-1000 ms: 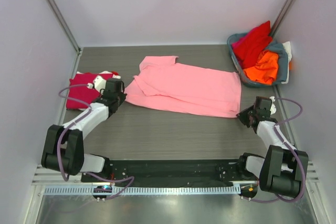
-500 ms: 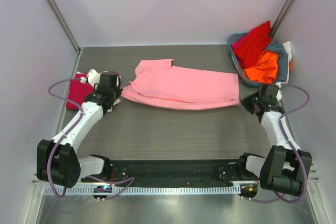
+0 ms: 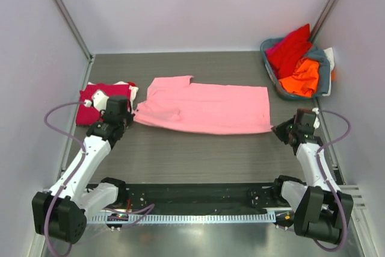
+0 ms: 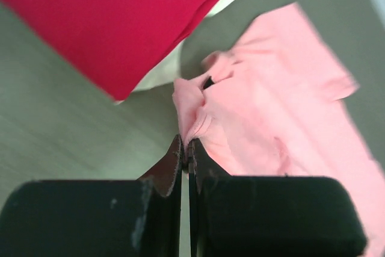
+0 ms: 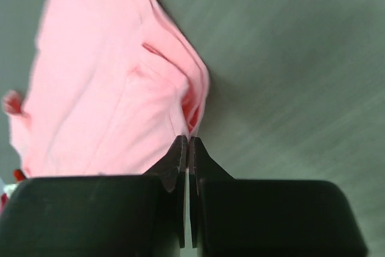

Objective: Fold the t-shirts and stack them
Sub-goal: Fold the tshirt

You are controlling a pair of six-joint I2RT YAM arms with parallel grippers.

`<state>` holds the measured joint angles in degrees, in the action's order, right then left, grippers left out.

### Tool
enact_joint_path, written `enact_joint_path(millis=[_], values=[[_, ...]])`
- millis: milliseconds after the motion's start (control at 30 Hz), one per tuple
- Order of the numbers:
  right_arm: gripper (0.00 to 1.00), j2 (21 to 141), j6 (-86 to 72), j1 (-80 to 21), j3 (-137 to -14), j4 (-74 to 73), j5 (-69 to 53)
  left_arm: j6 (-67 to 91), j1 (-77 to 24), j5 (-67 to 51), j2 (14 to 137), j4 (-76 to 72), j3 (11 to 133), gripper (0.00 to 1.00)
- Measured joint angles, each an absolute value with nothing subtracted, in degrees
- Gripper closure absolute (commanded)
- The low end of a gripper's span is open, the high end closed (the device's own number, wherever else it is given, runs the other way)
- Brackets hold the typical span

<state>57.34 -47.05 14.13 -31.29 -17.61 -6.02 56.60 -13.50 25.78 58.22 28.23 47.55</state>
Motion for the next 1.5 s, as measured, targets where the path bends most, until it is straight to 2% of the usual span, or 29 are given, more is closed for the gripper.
enact_joint_path(millis=[133,367,533,567,600,667,700,733,833,867,933,967,1033,1333,1500], values=[[0.99,50.0,-46.9,14.1,-23.6,-21.3,-6.3,57.1,-13.5,23.8,54.0,31.1,39.2,1.0],[0.99,39.7,-46.9,14.1,-20.8,-26.7,-4.4,59.5,-13.5,22.3,41.2,34.9,29.9,1.0],[0.96,36.2,-47.4,14.1,-20.6,-29.8,-3.7,62.2,-13.5,22.3,36.2,37.9,25.5,0.93],[0.93,35.8,-47.6,14.1,-20.6,-30.3,-3.4,62.7,-13.5,22.3,35.4,38.7,24.9,0.87],[0.77,35.3,-47.8,14.1,-20.6,-30.9,-3.1,63.2,-13.5,22.2,34.5,39.4,24.5,0.68],[0.54,34.2,-48.5,14.1,-20.6,-32.3,-2.2,64.0,-13.5,22.1,32.9,40.3,24.2,0.51],[0.51,33.6,-48.7,14.1,-20.6,-32.9,-1.6,64.3,-13.5,22.0,32.3,40.6,24.2,0.48],[0.5,32.8,-48.5,14.2,-20.8,-33.5,-0.9,64.5,-13.5,21.9,31.7,40.7,24.2,0.46],[0.49,31.0,-48.1,14.2,-22.2,-34.9,0.8,63.7,-13.5,21.4,30.9,41.3,25.3,0.32],[0.49,30.7,-47.9,14.2,-23.1,-35.3,1.3,63.1,-13.5,21.1,31.4,41.6,26.4,0.23],[0.49,30.9,-46.9,14.2,-25.2,-35.2,1.8,61.0,-13.5,20.9,32.8,41.4,29.2,0.15],[0.5,31.6,-46.0,14.3,-26.9,-34.9,1.9,60.0,-13.5,20.9,33.8,41.3,30.9,0.08],[0.49,34.2,-44.2,14.3,-29.8,-33.8,1.4,58.1,-13.5,21.0,36.0,40.4,34.0,0.01],[0.54,58.3,-37.7,13.5,-44.6,-24.3,-4.7,47.4,-13.5,18.9,57.6,32.9,51.4,0.0],[0.53,70.2,-35.1,7.9,-51.1,-22.2,-3.2,43.0,-13.1,15.4,74.0,28.8,63.0,0.0]])
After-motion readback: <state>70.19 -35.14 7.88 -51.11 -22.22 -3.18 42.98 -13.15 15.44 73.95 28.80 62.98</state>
